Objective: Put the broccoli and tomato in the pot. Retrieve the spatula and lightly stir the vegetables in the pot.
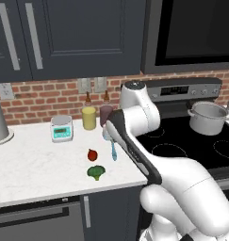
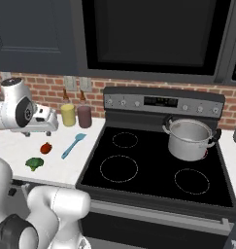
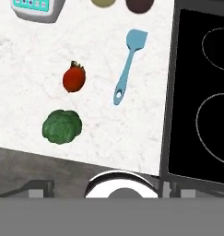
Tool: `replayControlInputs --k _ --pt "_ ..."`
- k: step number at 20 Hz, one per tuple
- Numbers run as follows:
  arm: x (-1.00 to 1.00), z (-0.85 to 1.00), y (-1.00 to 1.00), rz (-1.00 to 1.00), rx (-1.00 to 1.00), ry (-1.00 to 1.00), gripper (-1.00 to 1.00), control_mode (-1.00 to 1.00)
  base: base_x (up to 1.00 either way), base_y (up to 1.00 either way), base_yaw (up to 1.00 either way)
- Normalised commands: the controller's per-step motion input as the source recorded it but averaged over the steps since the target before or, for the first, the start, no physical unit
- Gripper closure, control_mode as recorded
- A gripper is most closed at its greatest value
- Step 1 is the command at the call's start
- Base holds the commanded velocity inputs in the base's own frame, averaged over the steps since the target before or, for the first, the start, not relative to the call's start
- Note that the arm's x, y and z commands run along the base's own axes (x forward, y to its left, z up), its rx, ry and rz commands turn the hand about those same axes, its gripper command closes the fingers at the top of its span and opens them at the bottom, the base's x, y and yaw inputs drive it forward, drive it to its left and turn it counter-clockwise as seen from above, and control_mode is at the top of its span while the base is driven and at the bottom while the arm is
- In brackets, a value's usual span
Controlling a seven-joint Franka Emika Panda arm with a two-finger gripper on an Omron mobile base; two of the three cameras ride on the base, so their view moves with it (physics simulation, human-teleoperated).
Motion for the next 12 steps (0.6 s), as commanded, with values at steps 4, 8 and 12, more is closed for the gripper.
replayControlInputs --k 4,8,12 --pt "0.01 -0.59 0.83 0.11 -0.14 0.18 -1.0 -1.0 0.0 0.0 0.0" --pt "0.19 -0.52 0.65 0.11 -0.14 0.26 -1.0 -1.0 0.0 0.0 0.0" --pt "0.2 -0.45 0.5 0.11 -0.15 0.26 -1.0 -1.0 0.0 0.0 0.0"
